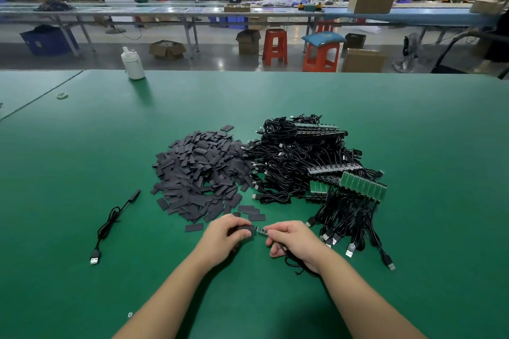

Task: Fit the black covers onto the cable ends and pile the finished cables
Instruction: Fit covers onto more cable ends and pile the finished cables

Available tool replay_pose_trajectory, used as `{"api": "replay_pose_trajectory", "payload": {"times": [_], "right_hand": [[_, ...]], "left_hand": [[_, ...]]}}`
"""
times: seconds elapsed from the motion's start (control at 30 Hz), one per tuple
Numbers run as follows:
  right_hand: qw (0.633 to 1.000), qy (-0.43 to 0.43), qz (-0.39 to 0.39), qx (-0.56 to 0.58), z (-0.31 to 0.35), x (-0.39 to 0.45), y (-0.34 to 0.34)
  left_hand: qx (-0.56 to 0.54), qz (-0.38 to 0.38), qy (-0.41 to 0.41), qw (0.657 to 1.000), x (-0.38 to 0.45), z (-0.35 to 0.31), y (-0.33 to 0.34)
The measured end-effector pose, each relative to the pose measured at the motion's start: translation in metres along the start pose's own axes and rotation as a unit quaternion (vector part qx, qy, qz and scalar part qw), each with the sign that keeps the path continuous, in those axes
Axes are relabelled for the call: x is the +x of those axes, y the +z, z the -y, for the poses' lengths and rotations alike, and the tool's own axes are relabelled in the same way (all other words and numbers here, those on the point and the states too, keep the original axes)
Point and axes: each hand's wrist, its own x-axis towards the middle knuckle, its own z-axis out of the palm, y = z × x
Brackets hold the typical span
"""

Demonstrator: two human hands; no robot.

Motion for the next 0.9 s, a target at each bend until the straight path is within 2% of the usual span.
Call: {"api": "replay_pose_trajectory", "payload": {"times": [0.3, 0.9], "right_hand": [[1.000, 0.004, -0.006, 0.017, -0.0011, 0.0010, -0.0021], [1.000, 0.000, 0.007, 0.006, 0.0003, -0.0035, 0.0000]], "left_hand": [[0.038, 0.016, 0.012, 0.999, -0.0022, -0.0045, 0.0023], [0.006, -0.011, 0.014, 1.000, -0.0008, -0.0066, -0.0006]]}}
